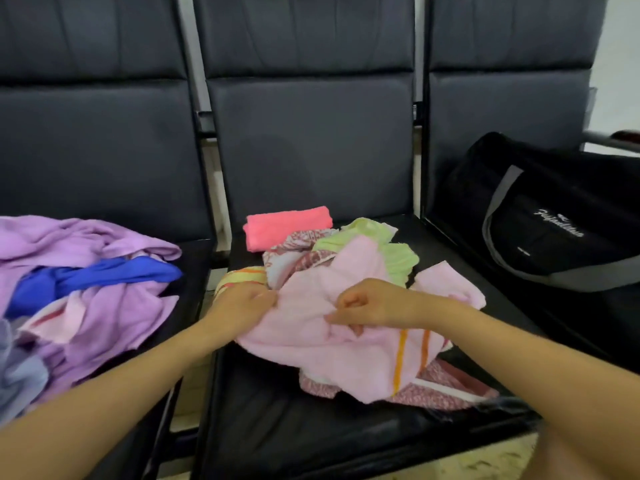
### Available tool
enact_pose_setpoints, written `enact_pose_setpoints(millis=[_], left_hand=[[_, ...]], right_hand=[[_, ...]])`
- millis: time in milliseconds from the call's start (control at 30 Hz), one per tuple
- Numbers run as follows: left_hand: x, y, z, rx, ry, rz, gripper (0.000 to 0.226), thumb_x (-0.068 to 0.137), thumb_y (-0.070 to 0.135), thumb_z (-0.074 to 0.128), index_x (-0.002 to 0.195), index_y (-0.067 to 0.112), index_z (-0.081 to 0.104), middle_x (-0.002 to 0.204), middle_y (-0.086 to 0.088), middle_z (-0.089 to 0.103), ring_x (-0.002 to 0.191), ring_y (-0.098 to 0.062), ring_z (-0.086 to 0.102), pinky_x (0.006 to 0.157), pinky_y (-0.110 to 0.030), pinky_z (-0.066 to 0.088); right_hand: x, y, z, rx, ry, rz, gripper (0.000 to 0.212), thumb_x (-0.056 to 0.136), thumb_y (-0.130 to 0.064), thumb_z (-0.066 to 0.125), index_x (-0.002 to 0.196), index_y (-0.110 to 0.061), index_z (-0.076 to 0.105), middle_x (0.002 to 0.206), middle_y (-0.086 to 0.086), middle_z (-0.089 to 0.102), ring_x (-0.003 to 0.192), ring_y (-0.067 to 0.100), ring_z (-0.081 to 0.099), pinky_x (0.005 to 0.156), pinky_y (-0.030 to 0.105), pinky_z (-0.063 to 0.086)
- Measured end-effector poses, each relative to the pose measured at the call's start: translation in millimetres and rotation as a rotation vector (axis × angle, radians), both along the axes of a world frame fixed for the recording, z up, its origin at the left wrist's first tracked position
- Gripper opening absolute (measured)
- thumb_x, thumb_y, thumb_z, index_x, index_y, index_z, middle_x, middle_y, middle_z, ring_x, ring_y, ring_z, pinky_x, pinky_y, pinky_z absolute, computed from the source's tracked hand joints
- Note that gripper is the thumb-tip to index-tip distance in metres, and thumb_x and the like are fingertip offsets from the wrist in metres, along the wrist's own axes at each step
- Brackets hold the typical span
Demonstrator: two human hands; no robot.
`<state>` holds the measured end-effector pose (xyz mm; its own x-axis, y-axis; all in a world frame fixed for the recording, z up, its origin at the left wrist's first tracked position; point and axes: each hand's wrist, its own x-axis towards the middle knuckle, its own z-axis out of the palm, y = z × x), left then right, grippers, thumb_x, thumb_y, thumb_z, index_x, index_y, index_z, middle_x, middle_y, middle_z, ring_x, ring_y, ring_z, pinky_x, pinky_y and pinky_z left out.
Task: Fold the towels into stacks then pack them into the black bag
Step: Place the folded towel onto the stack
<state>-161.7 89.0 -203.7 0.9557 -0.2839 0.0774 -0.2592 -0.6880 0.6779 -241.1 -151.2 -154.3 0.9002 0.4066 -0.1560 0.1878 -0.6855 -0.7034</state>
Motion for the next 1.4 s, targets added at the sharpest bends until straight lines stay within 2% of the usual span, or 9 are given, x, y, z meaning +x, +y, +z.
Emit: enact_pose_setpoints(millis=[133,367,567,667,767,967,1067,1233,1400], left_hand=[[-7.9,4.1,-6.2,0.024,-0.103,0.007,0.026,0.079,0.029,0.045,0.076,0.013,0.066,0.089,0.004,0.062,0.085,-0.009,0.054,0.072,-0.012,0.039],[-0.2,-19.4,14.4,-0.030,-0.098,0.071,0.043,0.075,0.044,0.034,0.077,0.019,0.069,0.090,-0.001,0.067,0.091,-0.025,0.061,0.083,-0.046,0.050],[2.4,-70.4,31.9,0.054,-0.033,-0.035,0.038,0.097,0.041,0.044,0.096,0.010,0.066,0.097,-0.002,0.063,0.093,-0.024,0.056,0.075,-0.032,0.041],[10.5,-76.2,24.0,0.215,0.142,-0.054,0.043,0.094,0.049,0.048,0.113,0.014,0.063,0.110,0.001,0.060,0.101,-0.020,0.055,0.085,-0.031,0.042],[17.3,-74.1,23.2,-0.001,0.232,-0.019,0.033,0.093,0.042,0.055,0.107,0.016,0.067,0.113,-0.003,0.065,0.102,-0.019,0.058,0.090,-0.033,0.047],[1.7,-55.1,54.6,-0.399,-0.149,0.215,0.027,0.099,0.030,0.043,0.094,0.018,0.066,0.091,0.001,0.062,0.085,-0.019,0.054,0.076,-0.033,0.044],[-11.8,-50.2,72.8,-0.749,0.015,0.265,0.027,0.094,0.040,0.048,0.089,0.017,0.060,0.088,0.004,0.063,0.082,-0.014,0.056,0.074,-0.030,0.044],[-39.3,-68.4,68.5,-0.839,0.213,0.120,0.023,0.092,0.027,0.050,0.096,0.013,0.067,0.090,-0.002,0.068,0.083,-0.017,0.061,0.079,-0.034,0.047],[-30.2,-57.4,36.7,-0.176,0.045,0.087,0.023,0.097,0.007,0.040,0.095,0.013,0.061,0.105,-0.007,0.061,0.091,-0.016,0.049,0.068,-0.024,0.036]], right_hand=[[0.9,-4.3,3.7,0.101,-0.007,-0.107,0.043,0.095,-0.036,0.057,0.063,-0.009,0.065,0.057,-0.003,0.059,0.051,0.004,0.044,0.055,0.012,0.037],[41.4,-47.4,-15.9,0.182,-0.167,-0.713,0.040,0.094,-0.027,0.055,0.086,0.011,0.062,0.076,0.009,0.054,0.069,0.017,0.049,0.062,0.027,0.040],[39.8,-53.7,-32.5,0.288,0.172,-0.753,0.042,0.091,-0.036,0.062,0.109,0.001,0.065,0.082,0.005,0.054,0.065,0.013,0.050,0.054,0.021,0.039],[39.6,-49.3,-29.8,0.416,0.125,-0.746,0.019,0.091,-0.028,0.064,0.087,-0.010,0.065,0.077,-0.001,0.055,0.058,0.007,0.054,0.041,0.016,0.038],[40.3,-45.6,-22.1,0.610,0.145,-0.751,0.015,0.093,-0.021,0.060,0.080,-0.015,0.061,0.076,-0.001,0.059,0.066,0.009,0.058,0.053,0.021,0.044],[35.8,-51.0,19.0,1.174,0.042,-0.763,0.026,0.098,-0.023,0.047,0.097,-0.004,0.064,0.090,0.009,0.069,0.090,0.023,0.067,0.079,0.032,0.052],[25.9,-56.4,33.3,1.339,0.004,-0.741,0.037,0.103,-0.017,0.035,0.076,-0.008,0.058,0.061,0.001,0.067,0.061,0.013,0.065,0.063,0.028,0.047],[28.0,-52.7,15.9,1.211,0.066,-0.886,0.026,0.097,-0.021,0.050,0.074,-0.009,0.057,0.072,0.006,0.065,0.078,0.022,0.063,0.084,0.037,0.053],[15.8,-57.1,-13.3,0.609,0.209,-0.868,0.049,0.077,-0.052,0.069,0.106,-0.013,0.066,0.111,0.009,0.069,0.102,0.027,0.065,0.098,0.044,0.050]])
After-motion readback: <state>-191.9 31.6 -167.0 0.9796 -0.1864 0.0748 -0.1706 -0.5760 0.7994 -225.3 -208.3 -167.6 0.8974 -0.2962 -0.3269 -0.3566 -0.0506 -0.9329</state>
